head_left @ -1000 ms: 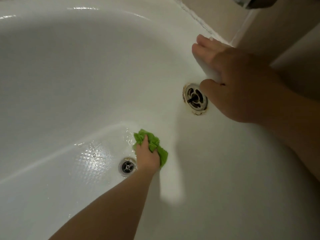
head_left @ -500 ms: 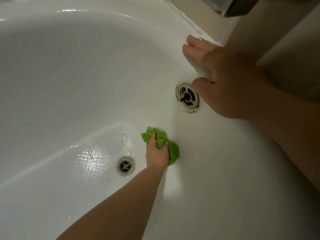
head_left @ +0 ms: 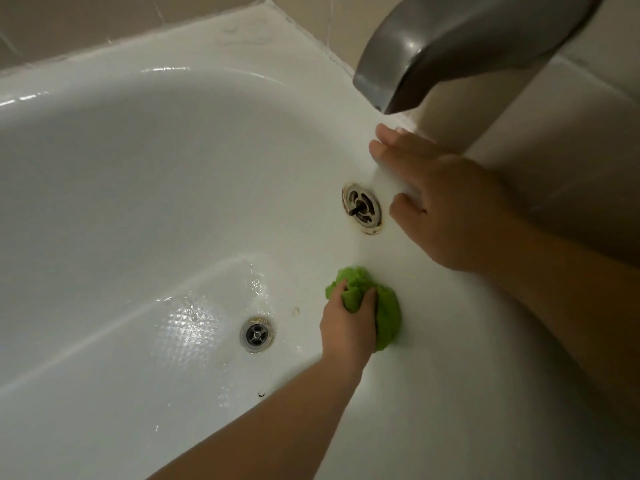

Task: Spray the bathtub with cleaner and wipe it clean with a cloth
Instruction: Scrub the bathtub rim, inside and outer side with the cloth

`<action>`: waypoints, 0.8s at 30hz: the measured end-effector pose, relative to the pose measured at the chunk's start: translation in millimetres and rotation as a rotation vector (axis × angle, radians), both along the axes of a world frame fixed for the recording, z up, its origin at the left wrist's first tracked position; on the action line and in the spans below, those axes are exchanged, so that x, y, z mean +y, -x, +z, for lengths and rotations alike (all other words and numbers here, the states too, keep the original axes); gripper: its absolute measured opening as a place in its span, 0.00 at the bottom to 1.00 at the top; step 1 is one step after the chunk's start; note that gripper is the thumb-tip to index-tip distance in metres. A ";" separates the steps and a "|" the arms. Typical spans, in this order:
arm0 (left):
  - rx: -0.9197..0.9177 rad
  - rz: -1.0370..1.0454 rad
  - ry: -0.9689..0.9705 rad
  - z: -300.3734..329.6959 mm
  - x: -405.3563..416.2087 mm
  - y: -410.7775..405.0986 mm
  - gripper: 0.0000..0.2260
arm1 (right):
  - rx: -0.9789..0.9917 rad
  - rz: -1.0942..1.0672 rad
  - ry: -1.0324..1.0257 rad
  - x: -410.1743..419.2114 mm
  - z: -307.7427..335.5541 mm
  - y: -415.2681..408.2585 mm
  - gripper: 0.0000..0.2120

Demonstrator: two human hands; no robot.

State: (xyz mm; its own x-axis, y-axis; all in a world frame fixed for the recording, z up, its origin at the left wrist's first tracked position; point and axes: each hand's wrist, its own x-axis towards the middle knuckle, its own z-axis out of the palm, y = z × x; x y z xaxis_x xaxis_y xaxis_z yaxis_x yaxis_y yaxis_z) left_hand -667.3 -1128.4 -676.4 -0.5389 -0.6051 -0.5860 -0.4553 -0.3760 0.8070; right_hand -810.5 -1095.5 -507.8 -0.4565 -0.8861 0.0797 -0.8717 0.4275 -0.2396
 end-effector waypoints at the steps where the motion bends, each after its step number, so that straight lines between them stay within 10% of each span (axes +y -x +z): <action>1: 0.013 -0.022 0.012 6.5 5.5 -4.4 0.27 | 0.000 -0.002 -0.002 6.8 -1.2 -1.3 0.29; 13: 0.314 -0.001 0.150 94.4 12.6 0.6 0.12 | -0.128 -0.189 0.140 71.9 -1.3 -34.2 0.27; 24: 0.206 0.079 0.322 116.5 -12.0 30.1 0.30 | -0.141 -0.217 0.104 88.7 2.4 -50.5 0.28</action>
State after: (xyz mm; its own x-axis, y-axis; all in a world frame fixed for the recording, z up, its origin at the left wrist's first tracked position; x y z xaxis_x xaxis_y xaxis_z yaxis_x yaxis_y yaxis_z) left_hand -697.4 -1140.4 -559.9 -0.5699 -0.7846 -0.2441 -0.2516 -0.1162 0.9608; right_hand -760.0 -1006.8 -505.4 -0.6476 -0.7569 0.0877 -0.7176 0.5671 -0.4043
